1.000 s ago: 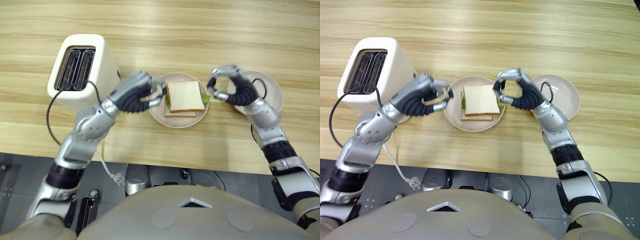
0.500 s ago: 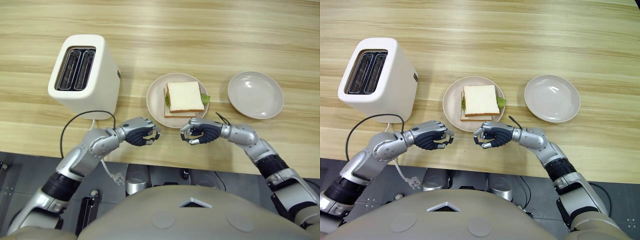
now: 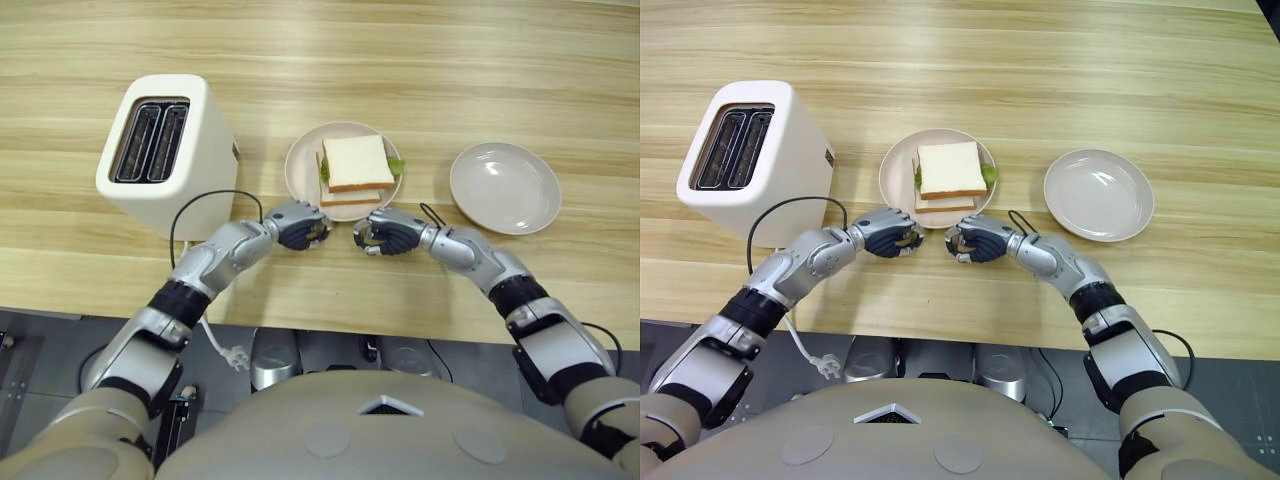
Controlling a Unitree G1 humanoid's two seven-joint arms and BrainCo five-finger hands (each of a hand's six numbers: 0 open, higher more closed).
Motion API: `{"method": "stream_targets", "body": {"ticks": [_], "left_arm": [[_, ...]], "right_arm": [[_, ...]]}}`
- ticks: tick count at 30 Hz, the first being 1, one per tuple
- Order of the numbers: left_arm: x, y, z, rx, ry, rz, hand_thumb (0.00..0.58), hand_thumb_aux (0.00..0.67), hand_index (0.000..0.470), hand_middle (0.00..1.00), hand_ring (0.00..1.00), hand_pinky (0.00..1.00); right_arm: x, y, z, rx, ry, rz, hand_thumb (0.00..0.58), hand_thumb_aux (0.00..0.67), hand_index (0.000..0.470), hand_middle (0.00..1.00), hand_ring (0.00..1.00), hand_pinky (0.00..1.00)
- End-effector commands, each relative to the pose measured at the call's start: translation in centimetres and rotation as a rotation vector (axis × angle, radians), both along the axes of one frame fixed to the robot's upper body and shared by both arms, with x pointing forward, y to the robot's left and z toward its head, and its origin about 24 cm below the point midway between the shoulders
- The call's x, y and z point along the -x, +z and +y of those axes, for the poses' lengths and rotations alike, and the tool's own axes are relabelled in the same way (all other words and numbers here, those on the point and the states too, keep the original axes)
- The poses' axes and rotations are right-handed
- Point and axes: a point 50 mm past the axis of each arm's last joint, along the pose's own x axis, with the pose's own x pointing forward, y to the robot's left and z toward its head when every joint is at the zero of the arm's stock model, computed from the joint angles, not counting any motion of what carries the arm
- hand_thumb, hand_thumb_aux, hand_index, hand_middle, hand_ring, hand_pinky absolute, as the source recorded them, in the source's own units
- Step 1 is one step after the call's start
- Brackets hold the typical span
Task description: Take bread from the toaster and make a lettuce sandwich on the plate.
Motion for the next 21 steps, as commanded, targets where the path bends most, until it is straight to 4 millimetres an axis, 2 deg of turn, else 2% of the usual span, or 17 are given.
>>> {"method": "stream_targets", "body": {"ticks": [1,8,11,15,16,17,18,19,20,21], "left_arm": [[-2.1,-0.5,0.8,-0.020,0.081,-0.043,0.580,0.670,0.460,1.00,1.00,1.00],[-6.3,0.4,2.1,-0.045,0.241,-0.247,0.580,0.670,0.460,1.00,1.00,1.00],[-6.7,0.5,2.4,0.003,0.290,-0.277,0.580,0.670,0.460,1.00,1.00,1.00],[-6.4,0.9,2.4,0.110,0.291,-0.306,0.580,0.670,0.460,1.00,1.00,1.00],[-6.4,1.2,2.7,0.140,0.299,-0.319,0.580,0.670,0.460,1.00,1.00,1.00],[-6.4,1.7,3.0,0.187,0.314,-0.328,0.580,0.659,0.453,1.00,1.00,1.00],[-6.4,2.3,3.3,0.246,0.328,-0.342,0.580,0.659,0.453,1.00,1.00,1.00],[-6.3,3.1,3.6,0.309,0.336,-0.368,0.569,0.578,0.397,1.00,1.00,1.00],[-6.1,3.9,3.8,0.372,0.341,-0.390,0.434,0.334,0.229,1.00,1.00,1.00],[-5.8,4.7,3.8,0.451,0.346,-0.405,0.000,0.000,0.000,0.32,0.32,0.32]], "right_arm": [[-1.3,-0.2,-0.4,0.033,-0.069,-0.028,0.580,0.670,0.460,1.00,1.00,1.00],[-3.8,1.1,-0.2,-0.016,-0.170,-0.120,0.580,0.670,0.460,1.00,1.00,1.00],[-3.8,1.2,0.0,-0.048,-0.182,-0.134,0.580,0.670,0.460,1.00,1.00,1.00],[-3.3,1.5,-0.3,-0.122,-0.180,-0.183,0.580,0.670,0.460,1.00,1.00,1.00],[-3.1,1.7,-0.5,-0.159,-0.180,-0.202,0.580,0.670,0.460,0.98,0.98,0.98],[-2.9,2.0,-0.7,-0.195,-0.182,-0.224,0.543,0.502,0.345,0.59,0.59,0.59],[-2.7,2.3,-1.0,-0.228,-0.186,-0.251,0.543,0.502,0.345,0.59,0.59,0.59],[-2.5,2.6,-1.3,-0.267,-0.188,-0.276,0.000,0.000,0.000,0.00,0.00,0.00],[-2.4,3.0,-1.6,-0.308,-0.191,-0.298,0.000,0.000,0.000,0.00,0.00,0.00],[-2.2,3.5,-1.8,-0.358,-0.194,-0.323,0.000,0.000,0.000,0.00,0.00,0.00]]}}
